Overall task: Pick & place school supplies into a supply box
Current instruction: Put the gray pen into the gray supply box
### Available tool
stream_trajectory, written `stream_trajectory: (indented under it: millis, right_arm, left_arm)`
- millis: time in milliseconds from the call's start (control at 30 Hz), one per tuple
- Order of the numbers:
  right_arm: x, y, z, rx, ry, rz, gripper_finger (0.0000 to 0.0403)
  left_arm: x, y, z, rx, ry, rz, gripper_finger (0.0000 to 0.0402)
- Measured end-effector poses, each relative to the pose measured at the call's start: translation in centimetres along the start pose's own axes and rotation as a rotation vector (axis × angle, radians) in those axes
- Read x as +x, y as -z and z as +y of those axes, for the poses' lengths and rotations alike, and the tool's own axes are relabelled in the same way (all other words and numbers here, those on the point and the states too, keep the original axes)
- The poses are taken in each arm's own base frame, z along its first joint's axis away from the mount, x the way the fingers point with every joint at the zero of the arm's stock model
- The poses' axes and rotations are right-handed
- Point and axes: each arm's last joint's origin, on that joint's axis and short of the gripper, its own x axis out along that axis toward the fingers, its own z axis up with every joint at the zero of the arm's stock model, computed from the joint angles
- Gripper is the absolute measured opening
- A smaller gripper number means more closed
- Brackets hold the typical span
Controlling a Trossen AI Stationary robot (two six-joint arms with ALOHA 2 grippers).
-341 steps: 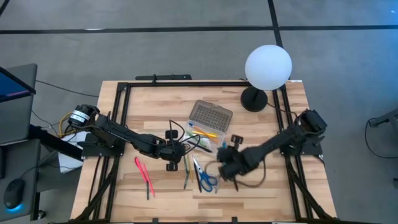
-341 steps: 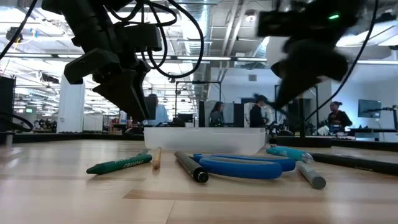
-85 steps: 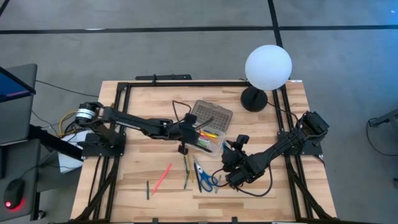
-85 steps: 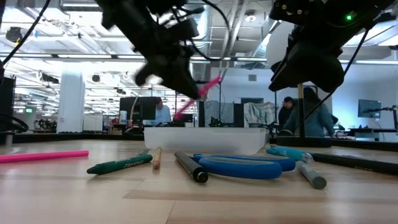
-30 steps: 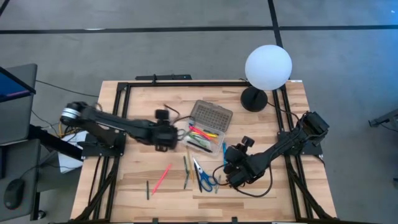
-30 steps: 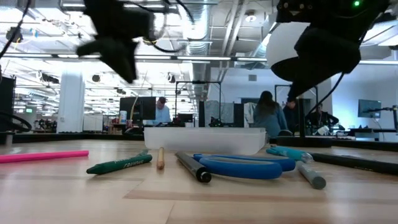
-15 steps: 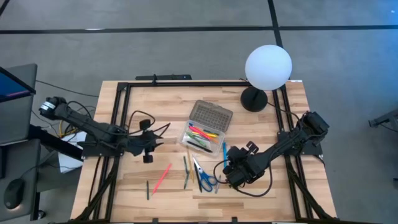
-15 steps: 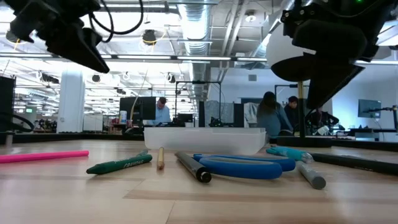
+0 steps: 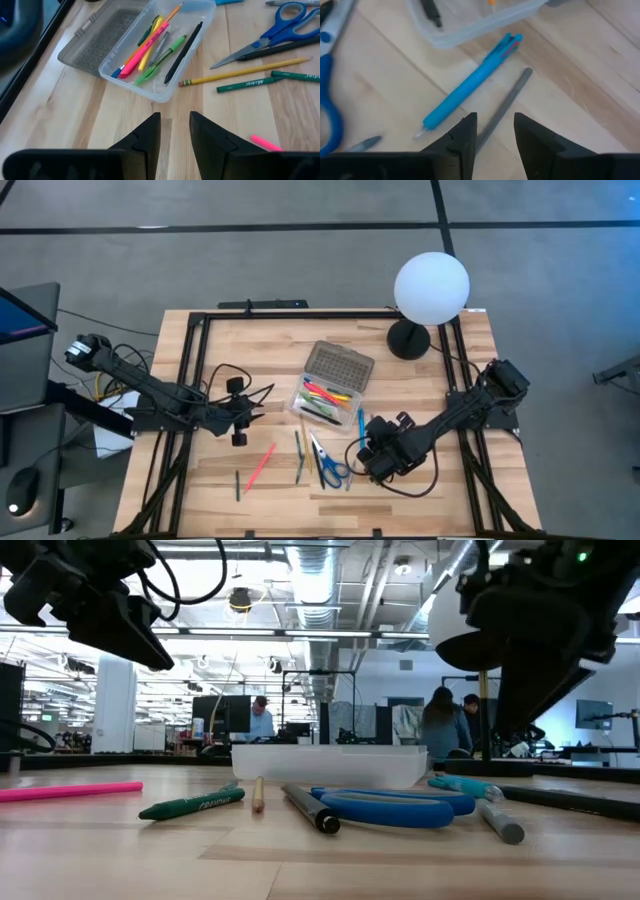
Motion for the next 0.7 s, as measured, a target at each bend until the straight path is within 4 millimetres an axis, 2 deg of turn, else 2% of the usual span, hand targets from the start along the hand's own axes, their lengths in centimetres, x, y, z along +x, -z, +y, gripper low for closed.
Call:
stream_trajectory:
  millis: [300,400,567,700]
  right_arm:
    - [0.4,0.2,0.0,0.037,-0.009,0.009,0.0152]
    - [1.2,0.3,0.4,0.04,-0.005,0.018,0.016]
    - [2.4,0.8,0.5,0.015,0.039,0.089,0.0164]
    - [2.3,0.6,0.5,0.025,0.037,0.086,0.0162]
  left_arm:
    - [0.0,0.0,0.0,-0.001,0.011,0.003,0.0098]
    - [0.0,0.0,0.0,-0.011,0.012,0.003,0.0098]
    - [0.0,0.0,-0.1,-0.017,0.02,0.001,0.0098]
    - [0.0,-0.1,-0.1,-0.02,0.022,-0.003,0.0098]
